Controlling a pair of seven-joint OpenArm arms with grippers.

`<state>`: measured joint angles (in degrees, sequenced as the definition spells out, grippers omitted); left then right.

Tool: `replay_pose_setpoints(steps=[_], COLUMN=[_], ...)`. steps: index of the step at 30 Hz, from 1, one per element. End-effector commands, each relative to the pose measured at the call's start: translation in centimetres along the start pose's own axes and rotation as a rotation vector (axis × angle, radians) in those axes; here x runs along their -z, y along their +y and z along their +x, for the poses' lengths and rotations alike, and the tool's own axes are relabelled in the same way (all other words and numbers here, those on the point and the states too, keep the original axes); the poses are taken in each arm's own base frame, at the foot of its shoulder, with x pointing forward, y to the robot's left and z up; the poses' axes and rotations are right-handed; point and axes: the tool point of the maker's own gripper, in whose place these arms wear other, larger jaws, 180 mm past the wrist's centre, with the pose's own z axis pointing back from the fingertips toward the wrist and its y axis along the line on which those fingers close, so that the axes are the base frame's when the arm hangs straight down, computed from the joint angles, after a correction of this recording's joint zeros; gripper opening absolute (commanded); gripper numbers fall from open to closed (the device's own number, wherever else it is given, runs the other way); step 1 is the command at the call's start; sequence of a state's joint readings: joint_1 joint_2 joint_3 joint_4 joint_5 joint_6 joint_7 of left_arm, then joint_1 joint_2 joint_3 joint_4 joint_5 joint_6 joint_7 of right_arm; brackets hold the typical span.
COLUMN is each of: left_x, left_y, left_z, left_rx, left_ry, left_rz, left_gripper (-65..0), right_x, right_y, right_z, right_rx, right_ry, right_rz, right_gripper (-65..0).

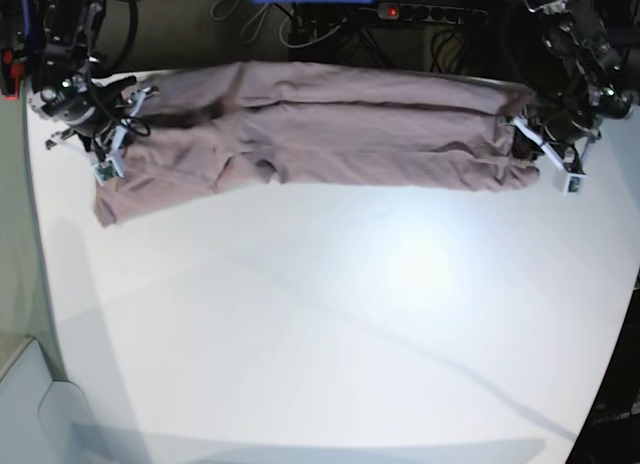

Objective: Layout the t-shirt on the table in an organized manner, then fold the t-shirt properly
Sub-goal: 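Carry the strip end with the left gripper toward the right gripper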

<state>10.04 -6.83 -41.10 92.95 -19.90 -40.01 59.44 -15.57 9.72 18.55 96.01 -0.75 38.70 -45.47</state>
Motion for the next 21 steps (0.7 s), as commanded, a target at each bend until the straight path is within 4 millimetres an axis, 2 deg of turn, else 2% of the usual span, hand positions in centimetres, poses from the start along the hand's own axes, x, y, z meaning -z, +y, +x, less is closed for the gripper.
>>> replay_pose_setpoints(steps=[1,5,9,12,15,21], left_x=[-1.2,-4.2,-5.7,-5.9,-5.5,-3.2], left_y=[0.3,1.3,1.8,1.6,0.8,-3.6], left_z=[2.7,5.7,8.0,8.5,8.4,7.5], left_rx=[0.017,0.030,0.064,0.077,0.085,0.075], left_ry=[-0.096,-0.210,-0.267,-0.277,-0.271,-0.236], left_rz=[0.017,0.101,0.144,0.144,0.121,0.011], left_gripper=[-64.8,-64.8,-64.8,-64.8,-64.8,-64.8], right_x=[0.3,0.3,0.2,0.5,0.8,1.4], right_y=[1.2,0.9,0.3,0.3,0.0,-0.4], right_z=[-1.3,-1.3,-0.6,-0.7,-1.6,-1.2], right_rx=[-0.010,-0.012,-0.014,-0.009,-0.009,0.002], right_ry=[0.054,0.054,0.041,0.045,0.075,0.074], right_rz=[0.040,0.036,0.022,0.026,0.032,0.035], right_gripper=[-65.0,-65.0,-65.0,-65.0,-65.0,-65.0])
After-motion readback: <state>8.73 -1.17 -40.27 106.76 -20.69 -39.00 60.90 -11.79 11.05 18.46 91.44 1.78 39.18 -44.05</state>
